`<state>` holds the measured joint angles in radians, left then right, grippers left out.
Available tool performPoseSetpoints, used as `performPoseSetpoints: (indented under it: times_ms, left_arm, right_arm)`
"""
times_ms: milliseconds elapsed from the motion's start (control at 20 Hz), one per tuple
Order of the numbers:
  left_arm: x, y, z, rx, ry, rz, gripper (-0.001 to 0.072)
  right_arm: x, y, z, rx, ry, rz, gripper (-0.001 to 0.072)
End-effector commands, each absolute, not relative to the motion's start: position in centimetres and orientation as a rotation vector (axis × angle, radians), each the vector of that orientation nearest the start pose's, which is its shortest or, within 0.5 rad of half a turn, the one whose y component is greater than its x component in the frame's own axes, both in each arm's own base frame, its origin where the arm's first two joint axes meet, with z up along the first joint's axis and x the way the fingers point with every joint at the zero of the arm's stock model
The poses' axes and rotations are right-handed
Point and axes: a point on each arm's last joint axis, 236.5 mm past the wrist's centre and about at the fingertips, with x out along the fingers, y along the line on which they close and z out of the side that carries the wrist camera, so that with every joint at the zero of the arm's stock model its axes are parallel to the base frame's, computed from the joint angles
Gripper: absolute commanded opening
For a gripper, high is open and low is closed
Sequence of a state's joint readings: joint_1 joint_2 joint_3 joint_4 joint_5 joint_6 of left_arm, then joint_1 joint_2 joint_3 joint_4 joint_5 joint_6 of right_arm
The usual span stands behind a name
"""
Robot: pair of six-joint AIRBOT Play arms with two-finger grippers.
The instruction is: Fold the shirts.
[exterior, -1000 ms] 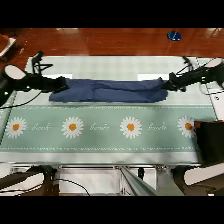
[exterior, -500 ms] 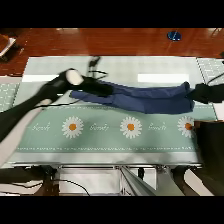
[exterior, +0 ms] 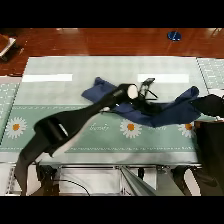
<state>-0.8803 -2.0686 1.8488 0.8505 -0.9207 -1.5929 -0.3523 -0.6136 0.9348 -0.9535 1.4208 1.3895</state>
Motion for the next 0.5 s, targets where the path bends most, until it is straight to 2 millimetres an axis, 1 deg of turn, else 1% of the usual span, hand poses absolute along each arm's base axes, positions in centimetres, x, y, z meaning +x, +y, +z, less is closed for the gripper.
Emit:
performPoseSetpoints:
  times_ms: [0, 50, 100, 150, 200, 250, 350, 400, 450]
  left_arm:
    - [26.0, -56.7, -5.3, -0.262, 1.427, -1.078, 0.0018]
    - [27.8, -55.8, -4.4, -0.284, 1.410, -1.063, 0.0018]
    - [30.4, -54.2, -3.4, -0.315, 1.391, -1.034, 0.0018]
    - [33.0, -52.1, -2.3, -0.345, 1.385, -1.001, 0.0018]
    - [35.8, -49.1, -1.1, -0.369, 1.381, -0.963, 0.0018]
    - [38.2, -45.6, -0.1, -0.362, 1.371, -0.917, 0.0018]
    - [42.8, -36.7, 2.1, -0.295, 1.323, -0.769, 0.0018]
    - [44.2, -32.3, 3.4, -0.271, 1.286, -0.689, 0.0018]
    - [45.2, -27.8, 5.1, -0.260, 1.239, -0.604, 0.0019]
  right_arm:
    - [25.6, 5.7, 15.8, 0.442, 0.901, 0.286, 0.0022]
    - [25.6, 5.7, 15.8, 0.444, 0.902, 0.288, 0.0022]
    - [25.7, 5.9, 15.6, 0.449, 0.911, 0.296, 0.0022]
    - [25.8, 6.3, 15.4, 0.452, 0.926, 0.309, 0.0022]
    - [26.1, 7.0, 14.9, 0.463, 0.949, 0.327, 0.0022]
    - [26.4, 7.9, 14.6, 0.466, 0.966, 0.356, 0.0022]
    - [27.9, 10.9, 14.2, 0.473, 0.975, 0.437, 0.0022]
    - [29.0, 12.8, 14.1, 0.468, 0.975, 0.486, 0.0022]
    - [30.3, 14.6, 14.1, 0.464, 0.974, 0.524, 0.0022]
